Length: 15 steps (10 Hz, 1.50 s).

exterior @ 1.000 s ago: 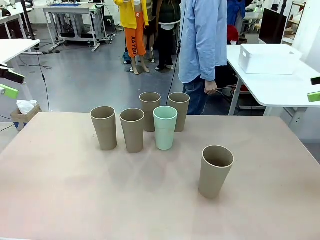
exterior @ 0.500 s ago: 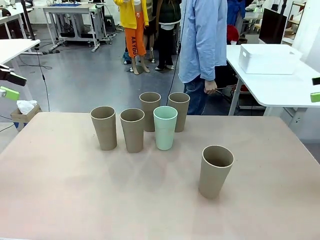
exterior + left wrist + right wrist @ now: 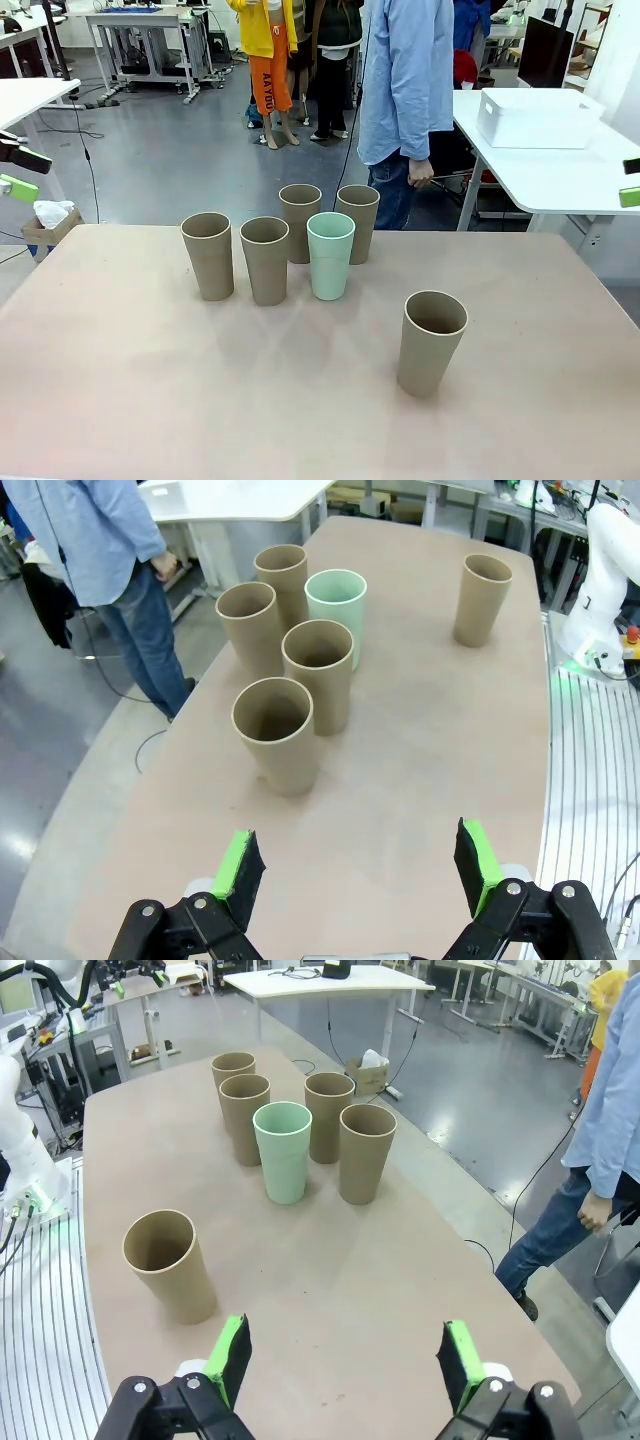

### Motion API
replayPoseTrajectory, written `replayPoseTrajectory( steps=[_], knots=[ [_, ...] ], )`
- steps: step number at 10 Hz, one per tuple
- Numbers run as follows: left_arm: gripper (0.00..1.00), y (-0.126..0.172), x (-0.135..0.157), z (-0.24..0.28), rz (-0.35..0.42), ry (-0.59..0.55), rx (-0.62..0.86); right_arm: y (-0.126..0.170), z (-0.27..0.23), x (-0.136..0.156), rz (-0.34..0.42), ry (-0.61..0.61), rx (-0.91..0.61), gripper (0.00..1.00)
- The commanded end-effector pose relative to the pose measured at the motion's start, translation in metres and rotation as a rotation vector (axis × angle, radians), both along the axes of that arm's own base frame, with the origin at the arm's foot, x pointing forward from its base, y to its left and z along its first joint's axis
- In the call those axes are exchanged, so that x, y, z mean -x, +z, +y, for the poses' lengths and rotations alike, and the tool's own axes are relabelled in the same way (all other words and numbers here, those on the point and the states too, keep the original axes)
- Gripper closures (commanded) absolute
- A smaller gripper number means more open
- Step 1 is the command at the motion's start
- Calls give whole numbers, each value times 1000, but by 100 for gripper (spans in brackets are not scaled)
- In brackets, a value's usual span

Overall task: Stack the cups and store them in the basket.
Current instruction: Pick up two Reusable plastic cups , one in each hand.

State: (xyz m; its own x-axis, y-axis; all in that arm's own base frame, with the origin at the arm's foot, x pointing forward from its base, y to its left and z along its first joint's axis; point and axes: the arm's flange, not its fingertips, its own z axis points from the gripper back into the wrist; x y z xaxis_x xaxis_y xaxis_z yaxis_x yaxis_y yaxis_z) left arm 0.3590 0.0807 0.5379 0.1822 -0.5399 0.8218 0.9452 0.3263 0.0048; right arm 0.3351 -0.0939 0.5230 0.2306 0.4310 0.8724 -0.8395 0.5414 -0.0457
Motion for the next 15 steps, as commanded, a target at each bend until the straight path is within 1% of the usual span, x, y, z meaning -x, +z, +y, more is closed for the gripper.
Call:
replayPoseTrajectory(
  steps=[1, 15],
  knots=[
    [0, 0, -1, 0, -10, -13, 10, 1, -3, -2, -29, 18, -4, 0],
    [0, 0, -1, 0, -10, -13, 10, 1, -3, -2, -29, 18, -4, 0]
  ],
)
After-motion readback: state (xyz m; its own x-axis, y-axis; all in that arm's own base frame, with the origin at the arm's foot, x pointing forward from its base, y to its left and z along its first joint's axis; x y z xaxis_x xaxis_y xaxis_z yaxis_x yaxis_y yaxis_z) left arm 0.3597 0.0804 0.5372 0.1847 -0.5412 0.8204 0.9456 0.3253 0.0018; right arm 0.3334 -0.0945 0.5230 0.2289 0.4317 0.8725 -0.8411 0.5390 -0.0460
